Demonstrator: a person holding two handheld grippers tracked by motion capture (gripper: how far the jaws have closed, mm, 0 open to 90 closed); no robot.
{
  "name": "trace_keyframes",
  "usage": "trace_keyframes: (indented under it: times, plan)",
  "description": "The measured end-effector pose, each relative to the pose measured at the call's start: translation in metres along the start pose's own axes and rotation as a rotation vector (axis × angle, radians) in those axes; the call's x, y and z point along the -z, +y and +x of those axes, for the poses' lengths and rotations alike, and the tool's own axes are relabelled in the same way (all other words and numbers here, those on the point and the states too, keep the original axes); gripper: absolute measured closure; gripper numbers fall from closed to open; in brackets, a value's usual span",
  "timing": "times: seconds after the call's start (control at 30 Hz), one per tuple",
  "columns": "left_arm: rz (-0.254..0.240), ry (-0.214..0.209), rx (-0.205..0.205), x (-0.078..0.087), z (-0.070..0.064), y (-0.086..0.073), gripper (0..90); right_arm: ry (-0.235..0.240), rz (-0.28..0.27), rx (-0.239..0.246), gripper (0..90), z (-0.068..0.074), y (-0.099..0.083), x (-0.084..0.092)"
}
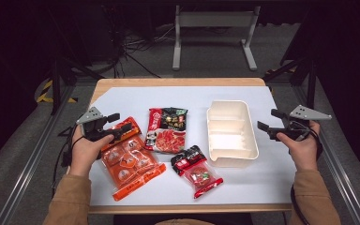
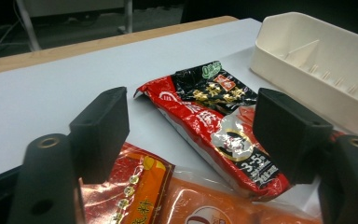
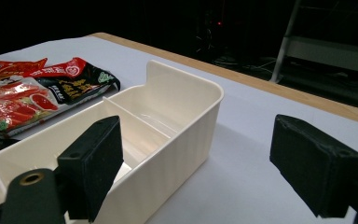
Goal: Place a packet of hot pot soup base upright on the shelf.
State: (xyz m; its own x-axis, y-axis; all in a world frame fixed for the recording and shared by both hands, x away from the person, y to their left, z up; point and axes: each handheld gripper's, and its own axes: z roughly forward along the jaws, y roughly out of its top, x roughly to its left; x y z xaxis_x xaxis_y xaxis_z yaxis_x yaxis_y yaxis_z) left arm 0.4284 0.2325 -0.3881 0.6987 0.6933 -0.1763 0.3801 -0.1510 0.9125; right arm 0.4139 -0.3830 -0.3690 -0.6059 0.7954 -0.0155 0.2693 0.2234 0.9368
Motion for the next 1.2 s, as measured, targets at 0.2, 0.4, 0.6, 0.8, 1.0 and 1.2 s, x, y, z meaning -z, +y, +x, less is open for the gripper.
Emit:
trace_keyframes:
  times: [0.2, 0.4, 0.6, 0.8, 1.0, 1.2]
  plan:
    - [0.009, -0.001, 0.007, -0.005, 0.002, 0.014, 25.8, -0.018, 0.023, 0.000, 15.3, -0.002, -0.003, -0.001]
    - [0.037, -0.009, 0.009, -0.017, 0.001, 0.034, 24.4, -0.021, 0.023, -0.006, 13.9, -0.003, -0.006, 0.000]
    - [0.069, -0.017, 0.011, -0.034, 0.003, 0.043, 17.5, -0.038, 0.031, 0.022, 18.6, -0.004, -0.008, -0.001]
    - [0.079, -0.010, 0.044, -0.054, 0.004, 0.047, 10.2, -0.024, 0.032, 0.016, 19.9, -0.004, -0.009, -0.001]
    - [0.072, -0.002, 0.032, -0.070, 0.007, 0.050, 13.6, -0.004, 0.008, -0.006, 10.7, -0.005, -0.009, 0.000]
    - [0.092, 0.008, 0.033, -0.079, 0.014, 0.050, 22.3, -0.025, 0.004, -0.019, 4.7, -0.004, -0.011, -0.003]
